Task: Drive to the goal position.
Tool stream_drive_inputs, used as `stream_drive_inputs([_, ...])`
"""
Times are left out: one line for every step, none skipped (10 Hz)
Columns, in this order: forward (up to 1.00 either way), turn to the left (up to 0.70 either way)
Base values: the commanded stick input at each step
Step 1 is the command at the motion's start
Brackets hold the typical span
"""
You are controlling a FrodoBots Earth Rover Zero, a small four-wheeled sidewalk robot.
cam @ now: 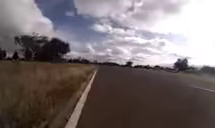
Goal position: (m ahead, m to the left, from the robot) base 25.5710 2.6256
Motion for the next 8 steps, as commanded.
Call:
stream_drive_inputs([0.98, 0.00])
stream_drive_inputs([0.99, -0.21])
stream_drive_inputs([1.00, -0.03])
stream_drive_inputs([0.99, -0.04])
stream_drive_inputs([0.99, -0.09])
stream_drive_inputs([1.00, 0.00])
stream_drive_inputs([0.99, 0.00])
stream_drive_inputs([0.98, 0.00])
